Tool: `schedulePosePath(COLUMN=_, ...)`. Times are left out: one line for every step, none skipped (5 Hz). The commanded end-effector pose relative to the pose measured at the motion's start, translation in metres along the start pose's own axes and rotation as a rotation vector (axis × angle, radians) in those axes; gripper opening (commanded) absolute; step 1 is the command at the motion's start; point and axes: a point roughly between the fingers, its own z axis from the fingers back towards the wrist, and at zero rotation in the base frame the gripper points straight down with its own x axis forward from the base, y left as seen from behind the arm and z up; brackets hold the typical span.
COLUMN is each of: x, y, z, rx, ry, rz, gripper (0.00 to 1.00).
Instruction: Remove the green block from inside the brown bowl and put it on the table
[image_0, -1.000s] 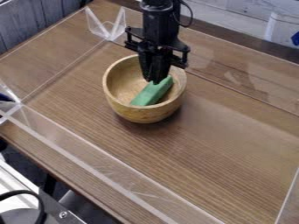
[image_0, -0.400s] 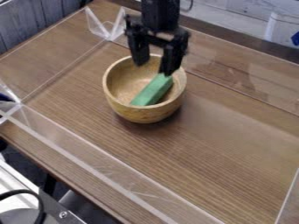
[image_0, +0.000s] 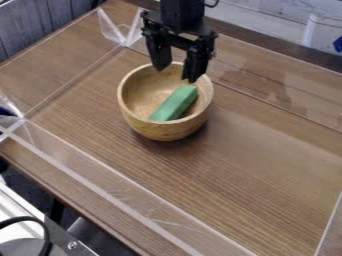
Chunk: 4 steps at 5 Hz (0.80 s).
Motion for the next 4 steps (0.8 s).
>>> schedulePosePath(x=0.005, y=0.004, z=0.003, rx=0.022, ry=-0.03, rz=-0.003, gripper=1.0)
schedulePosePath(x=0.004, y=0.005, z=-0.005, rx=0.023, ry=-0.02, rz=0.0, gripper=1.0)
schedulePosePath(x=0.003, y=0.005, z=-0.014, rx=0.024, ry=-0.011, rz=0.002, gripper=1.0)
schedulePosePath(x=0.004, y=0.005, z=-0.006, rx=0.021, ry=-0.025, rz=0.002, gripper=1.0)
